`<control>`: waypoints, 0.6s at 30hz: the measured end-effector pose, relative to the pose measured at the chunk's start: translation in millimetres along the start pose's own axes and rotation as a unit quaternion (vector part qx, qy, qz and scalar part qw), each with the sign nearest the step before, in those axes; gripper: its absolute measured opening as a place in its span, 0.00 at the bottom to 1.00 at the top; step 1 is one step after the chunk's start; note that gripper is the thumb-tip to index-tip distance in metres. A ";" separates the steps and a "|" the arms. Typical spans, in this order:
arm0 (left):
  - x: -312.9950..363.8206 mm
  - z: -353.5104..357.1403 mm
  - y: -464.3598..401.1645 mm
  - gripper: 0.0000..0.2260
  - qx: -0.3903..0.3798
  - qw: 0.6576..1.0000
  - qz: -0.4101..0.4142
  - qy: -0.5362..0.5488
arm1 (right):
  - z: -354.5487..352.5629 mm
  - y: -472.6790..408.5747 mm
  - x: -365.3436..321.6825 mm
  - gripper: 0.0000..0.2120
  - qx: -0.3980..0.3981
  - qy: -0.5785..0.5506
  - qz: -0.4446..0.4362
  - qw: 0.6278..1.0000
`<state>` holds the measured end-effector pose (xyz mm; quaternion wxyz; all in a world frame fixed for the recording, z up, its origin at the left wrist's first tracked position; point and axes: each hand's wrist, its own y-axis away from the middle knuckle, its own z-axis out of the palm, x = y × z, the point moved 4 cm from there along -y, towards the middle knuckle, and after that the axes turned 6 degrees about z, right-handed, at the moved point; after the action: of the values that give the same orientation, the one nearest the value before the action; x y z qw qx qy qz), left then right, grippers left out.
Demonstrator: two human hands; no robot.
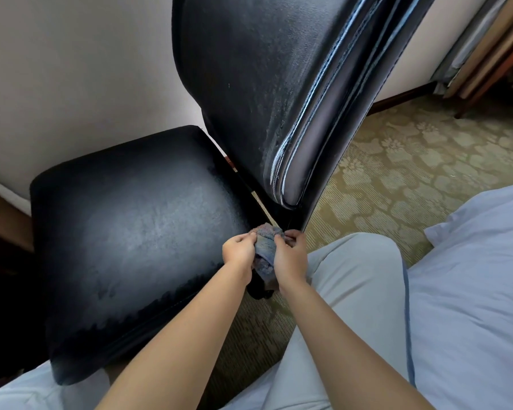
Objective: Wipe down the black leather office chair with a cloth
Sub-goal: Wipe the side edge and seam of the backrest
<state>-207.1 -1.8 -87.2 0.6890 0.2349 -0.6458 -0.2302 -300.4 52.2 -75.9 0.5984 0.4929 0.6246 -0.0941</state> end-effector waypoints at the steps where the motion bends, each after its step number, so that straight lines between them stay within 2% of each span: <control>1: -0.5 0.5 0.8 0.04 -0.005 1.000 -0.018 0.015 | -2.4 -0.6 -2.3 0.04 0.004 0.003 -0.020 1.000; 4: -5.1 3.3 5.5 0.10 -0.030 0.992 -0.098 0.080 | -5.0 -1.2 -8.2 0.01 0.044 0.043 -0.102 0.993; 6: -7.2 3.5 9.1 0.10 -0.028 0.983 -0.132 0.122 | -1.6 -1.1 -5.8 0.06 0.056 0.076 -0.107 0.990; 9: -7.8 1.2 11.1 0.12 -0.020 0.977 -0.149 0.151 | 3.4 -3.2 -2.2 0.14 0.004 0.121 -0.061 0.991; 12: -7.5 2.8 16.0 0.09 -0.048 0.974 -0.150 0.166 | 6.6 -5.5 -0.7 0.15 -0.094 0.028 0.077 0.992; 14: -5.2 8.5 20.2 0.10 -0.080 0.979 -0.140 0.128 | 8.3 -5.2 4.4 0.11 -0.140 -0.050 0.152 0.977; 15: -2.3 10.9 21.6 0.12 -0.095 0.984 -0.126 0.082 | 6.4 -4.6 5.3 0.09 -0.138 -0.070 0.174 0.973; 18: 8.8 12.5 19.6 0.15 -0.140 0.984 -0.047 -0.104 | -2.7 -10.3 7.9 0.07 -0.069 -0.102 0.206 0.971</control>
<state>-218.8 7.7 -67.4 0.6324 0.1412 -0.6637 -0.3737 -308.1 52.9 -86.6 0.6980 0.5565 0.4500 0.0246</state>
